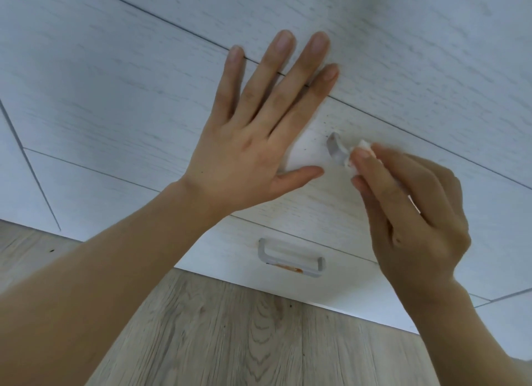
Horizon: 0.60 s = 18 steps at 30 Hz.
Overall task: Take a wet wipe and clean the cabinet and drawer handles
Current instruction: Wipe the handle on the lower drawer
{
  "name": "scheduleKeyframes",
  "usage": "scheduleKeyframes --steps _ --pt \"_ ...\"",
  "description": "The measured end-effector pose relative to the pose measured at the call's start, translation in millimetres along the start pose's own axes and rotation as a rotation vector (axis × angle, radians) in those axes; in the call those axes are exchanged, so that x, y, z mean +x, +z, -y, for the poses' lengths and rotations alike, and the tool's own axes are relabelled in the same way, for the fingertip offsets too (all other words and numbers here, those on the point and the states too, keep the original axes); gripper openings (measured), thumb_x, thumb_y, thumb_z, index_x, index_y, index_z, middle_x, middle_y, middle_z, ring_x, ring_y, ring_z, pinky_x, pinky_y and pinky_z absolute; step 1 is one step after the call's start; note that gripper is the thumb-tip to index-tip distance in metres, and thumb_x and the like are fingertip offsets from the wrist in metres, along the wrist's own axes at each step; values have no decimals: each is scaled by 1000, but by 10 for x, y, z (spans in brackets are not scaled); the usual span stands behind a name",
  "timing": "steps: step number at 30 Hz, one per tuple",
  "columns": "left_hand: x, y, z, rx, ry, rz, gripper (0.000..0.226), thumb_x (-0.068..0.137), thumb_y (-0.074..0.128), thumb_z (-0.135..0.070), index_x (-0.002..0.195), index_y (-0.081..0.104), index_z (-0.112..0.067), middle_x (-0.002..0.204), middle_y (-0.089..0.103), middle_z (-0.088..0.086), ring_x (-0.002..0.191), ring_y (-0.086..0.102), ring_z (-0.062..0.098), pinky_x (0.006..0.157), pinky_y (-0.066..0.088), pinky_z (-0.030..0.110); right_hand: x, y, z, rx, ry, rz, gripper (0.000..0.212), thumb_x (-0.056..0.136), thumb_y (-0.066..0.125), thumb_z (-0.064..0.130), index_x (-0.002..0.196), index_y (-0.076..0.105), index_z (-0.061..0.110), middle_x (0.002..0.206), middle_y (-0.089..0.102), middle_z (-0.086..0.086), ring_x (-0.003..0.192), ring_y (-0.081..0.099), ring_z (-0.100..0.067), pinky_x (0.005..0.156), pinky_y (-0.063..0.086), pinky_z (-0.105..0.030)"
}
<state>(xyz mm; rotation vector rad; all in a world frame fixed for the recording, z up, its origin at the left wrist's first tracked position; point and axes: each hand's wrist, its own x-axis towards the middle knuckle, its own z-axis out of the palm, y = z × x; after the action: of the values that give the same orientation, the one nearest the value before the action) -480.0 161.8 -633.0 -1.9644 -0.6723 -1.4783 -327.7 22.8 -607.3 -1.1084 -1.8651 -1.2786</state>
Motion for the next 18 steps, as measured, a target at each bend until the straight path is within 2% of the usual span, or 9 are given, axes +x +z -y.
scheduleKeyframes --steps 3,5,7,10,15,18 --pt "-4 -4 3 5 0 10 88 87 42 -70 145 24 -7 147 21 13 135 21 37 116 -1 48 -11 -37 -65 9 -47 56 26 85 69 2 110 64 -4 110 61 -12 97 59 -25 80 52 -35" --pt "-6 -4 -3 -3 -1 15 88 87 43 -70 145 24 -7 147 20 13 135 21 37 116 -2 48 7 -45 -80 8 -38 31 23 84 69 -3 106 65 -7 106 62 -12 94 59 -24 79 53 -33" --pt "-8 0 -3 -1 3 13 89 86 45 -70 145 24 -7 147 20 13 135 21 37 116 -2 48 29 -39 -39 17 17 -12 18 84 68 -4 102 66 -7 100 63 -9 88 59 -24 79 51 -28" --pt "-13 23 -12 -4 -4 -6 88 86 43 -70 145 26 -7 146 22 13 135 22 37 116 0 49 55 -15 108 69 184 -56 14 87 66 -1 101 67 -5 93 62 -6 84 59 -24 87 42 -15" --pt "0 61 -13 -5 -13 -53 86 87 42 -70 143 31 -5 145 28 15 134 25 38 115 3 50 188 75 246 143 252 -63 14 89 65 4 102 68 -2 88 64 -4 83 56 -17 83 40 -14" --pt "-9 64 -9 -14 -7 -42 88 86 43 -70 144 28 -6 146 26 15 134 23 38 115 1 49 158 50 272 106 321 -70 15 89 65 4 102 68 -2 89 62 -3 81 58 -22 85 39 -12"
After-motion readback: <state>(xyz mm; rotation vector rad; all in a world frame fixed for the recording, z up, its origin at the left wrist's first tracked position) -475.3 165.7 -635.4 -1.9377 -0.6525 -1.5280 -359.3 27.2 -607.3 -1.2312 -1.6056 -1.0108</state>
